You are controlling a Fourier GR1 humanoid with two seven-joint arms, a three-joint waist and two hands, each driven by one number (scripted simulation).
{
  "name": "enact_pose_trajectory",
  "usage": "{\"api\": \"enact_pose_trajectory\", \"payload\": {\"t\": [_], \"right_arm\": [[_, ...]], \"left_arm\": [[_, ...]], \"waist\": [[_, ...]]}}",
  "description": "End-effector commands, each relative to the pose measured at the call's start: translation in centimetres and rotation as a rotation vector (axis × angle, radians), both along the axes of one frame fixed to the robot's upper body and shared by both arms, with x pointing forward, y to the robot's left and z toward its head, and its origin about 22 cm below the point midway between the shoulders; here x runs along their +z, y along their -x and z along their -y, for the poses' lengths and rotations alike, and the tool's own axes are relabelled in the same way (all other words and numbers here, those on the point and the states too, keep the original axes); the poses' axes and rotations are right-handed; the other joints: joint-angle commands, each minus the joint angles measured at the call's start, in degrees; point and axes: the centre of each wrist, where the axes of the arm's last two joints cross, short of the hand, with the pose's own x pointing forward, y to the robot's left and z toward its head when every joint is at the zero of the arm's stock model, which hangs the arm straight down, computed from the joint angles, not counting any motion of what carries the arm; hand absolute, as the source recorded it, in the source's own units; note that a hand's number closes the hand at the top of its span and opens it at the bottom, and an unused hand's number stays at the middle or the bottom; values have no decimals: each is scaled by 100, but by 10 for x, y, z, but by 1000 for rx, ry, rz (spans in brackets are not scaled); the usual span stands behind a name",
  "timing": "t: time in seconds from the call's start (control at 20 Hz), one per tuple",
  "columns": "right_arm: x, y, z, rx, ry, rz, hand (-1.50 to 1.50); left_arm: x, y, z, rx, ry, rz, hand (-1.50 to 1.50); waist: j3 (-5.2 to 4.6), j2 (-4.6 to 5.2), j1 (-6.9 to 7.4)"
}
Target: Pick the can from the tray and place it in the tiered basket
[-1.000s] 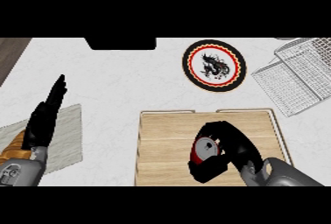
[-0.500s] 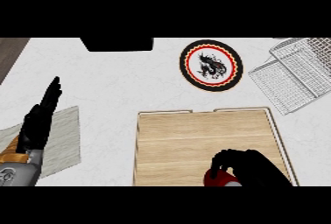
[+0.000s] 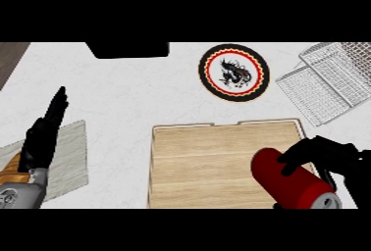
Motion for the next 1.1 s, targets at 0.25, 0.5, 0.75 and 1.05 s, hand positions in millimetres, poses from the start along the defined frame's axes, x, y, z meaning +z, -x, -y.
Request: {"api": "enact_pose_trajectory", "payload": {"t": [0.25,0.5,0.75,1.05], "right_arm": [[88,-26,57,-156,71,230,150],[96,-48,98,-118,23,130,150],[100,-71,103,-144,114,169,150],[90,-98,131,-235,281,251,150]], "left_arm": [[-3,7,0,-7,8,1,0],[-1,-19,-4,-20,-6,9,0],[0,-7,9,-63,-9,20,0],[15,-18,21,-73,5,3,0]], "waist": [[-3,16,101],[-7,43,116],[-12,62,320],[-8,71,350]]}}
